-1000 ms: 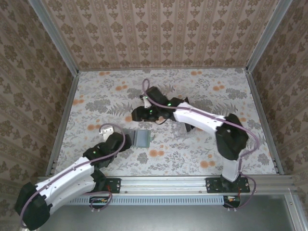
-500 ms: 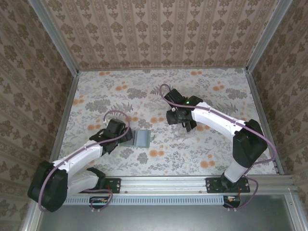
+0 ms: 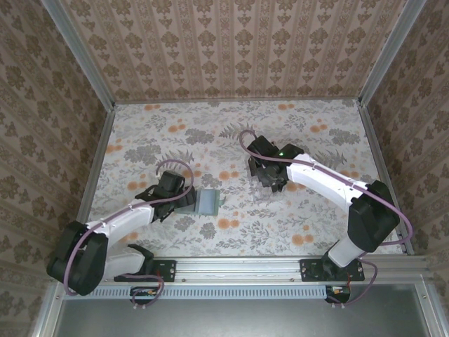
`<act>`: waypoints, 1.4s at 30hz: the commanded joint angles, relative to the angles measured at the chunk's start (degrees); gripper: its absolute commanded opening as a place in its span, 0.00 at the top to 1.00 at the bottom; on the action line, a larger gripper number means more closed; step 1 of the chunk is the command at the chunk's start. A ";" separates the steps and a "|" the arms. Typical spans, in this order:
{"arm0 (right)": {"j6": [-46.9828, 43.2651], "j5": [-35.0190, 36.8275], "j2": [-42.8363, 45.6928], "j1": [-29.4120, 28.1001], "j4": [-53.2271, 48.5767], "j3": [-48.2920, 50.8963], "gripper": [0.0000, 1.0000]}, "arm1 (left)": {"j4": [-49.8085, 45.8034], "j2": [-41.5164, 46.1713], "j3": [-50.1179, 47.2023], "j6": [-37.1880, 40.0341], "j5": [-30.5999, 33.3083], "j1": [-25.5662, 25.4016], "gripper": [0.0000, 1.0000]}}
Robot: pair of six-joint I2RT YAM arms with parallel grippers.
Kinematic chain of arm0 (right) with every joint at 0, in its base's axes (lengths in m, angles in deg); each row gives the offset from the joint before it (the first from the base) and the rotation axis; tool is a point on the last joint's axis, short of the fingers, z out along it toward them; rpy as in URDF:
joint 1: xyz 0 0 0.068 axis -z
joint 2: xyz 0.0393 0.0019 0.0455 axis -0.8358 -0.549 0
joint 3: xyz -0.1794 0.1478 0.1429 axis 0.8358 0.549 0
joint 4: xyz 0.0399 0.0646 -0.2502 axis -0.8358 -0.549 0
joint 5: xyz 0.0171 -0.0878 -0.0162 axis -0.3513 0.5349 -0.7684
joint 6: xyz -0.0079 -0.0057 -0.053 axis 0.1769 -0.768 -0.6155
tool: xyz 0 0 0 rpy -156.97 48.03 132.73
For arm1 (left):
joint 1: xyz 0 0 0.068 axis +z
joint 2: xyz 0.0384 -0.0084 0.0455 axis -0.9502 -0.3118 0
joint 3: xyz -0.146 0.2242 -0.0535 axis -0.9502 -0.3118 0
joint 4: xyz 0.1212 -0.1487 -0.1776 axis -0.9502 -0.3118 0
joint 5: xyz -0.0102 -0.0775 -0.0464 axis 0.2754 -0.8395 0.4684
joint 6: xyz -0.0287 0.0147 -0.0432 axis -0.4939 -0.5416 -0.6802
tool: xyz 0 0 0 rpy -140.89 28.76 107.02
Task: Put the credit cards into the card holder
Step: Pick up the credit card from the storage box.
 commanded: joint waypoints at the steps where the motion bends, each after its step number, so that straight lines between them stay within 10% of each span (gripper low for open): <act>1: -0.76 2.01 -0.27 0.60 -1.85 0.34 0.62 | 0.89 -0.62 1.08 1.44 -0.80 0.45 0.00; 42: -1.59 -6.72 -1.82 3.38 0.80 -0.78 1.00 | 1.93 -1.68 0.86 1.44 -1.34 0.45 0.00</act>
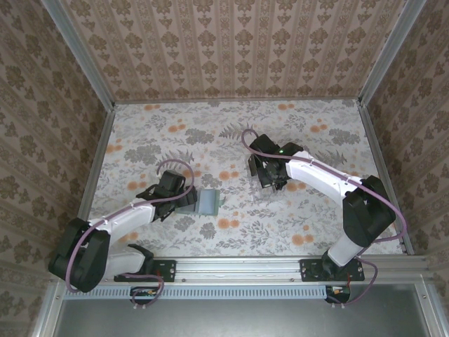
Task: Put the credit cards into the card holder
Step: Pick up the credit card from the storage box, then rotate the card holder at the center of the table.
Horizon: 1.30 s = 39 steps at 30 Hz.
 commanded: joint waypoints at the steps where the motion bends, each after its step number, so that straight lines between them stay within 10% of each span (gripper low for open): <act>1: -0.94 -1.93 1.27 0.52 -1.26 -1.84 1.00 | 0.40 -0.45 0.86 1.52 -0.71 0.38 0.00; 21: 6.64 -16.50 15.47 0.25 7.20 -0.15 1.00 | -17.94 6.68 0.98 -11.08 15.01 0.93 0.00; 39: 8.99 -21.95 16.47 -2.30 14.01 4.36 1.00 | -15.69 2.42 -2.53 -19.14 10.55 -2.13 0.00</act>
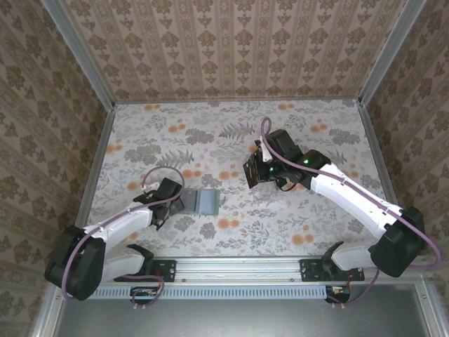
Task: Put the credit cards into the card holder
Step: Rotate the card holder at the center of the table.
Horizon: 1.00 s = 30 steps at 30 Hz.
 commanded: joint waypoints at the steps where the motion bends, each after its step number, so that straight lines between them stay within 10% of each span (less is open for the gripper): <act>1: 1.12 -1.80 0.14 -0.53 2.30 1.05 1.00 | -0.15 -1.06 -0.77 -3.62 -1.08 -2.74 0.00; 30: 15.28 -4.16 -10.77 -7.97 43.20 20.03 1.00 | 8.76 8.25 -3.31 1.97 -4.58 -10.60 0.00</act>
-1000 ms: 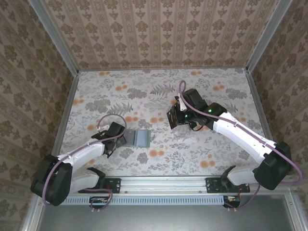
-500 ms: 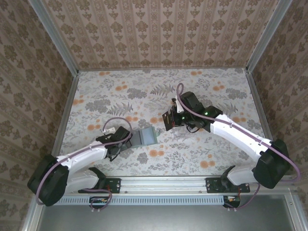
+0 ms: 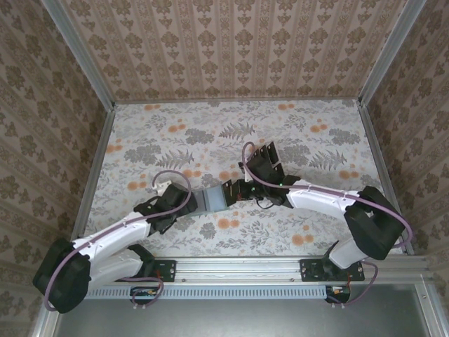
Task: Put the credit cards into the card holder
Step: Rotate the card holder at the center of the table, then insert the credit card into the card slot.
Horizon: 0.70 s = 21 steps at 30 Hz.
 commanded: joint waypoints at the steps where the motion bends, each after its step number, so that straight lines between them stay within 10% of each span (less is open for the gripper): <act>1: 2.92 1.01 -1.15 -0.94 9.15 1.13 1.00 | 1.85 0.18 -1.20 2.09 -1.35 -0.73 0.00; 21: 9.01 1.58 -6.69 -1.21 26.66 5.56 1.00 | 0.67 -1.83 -1.34 3.55 -0.25 -1.93 0.00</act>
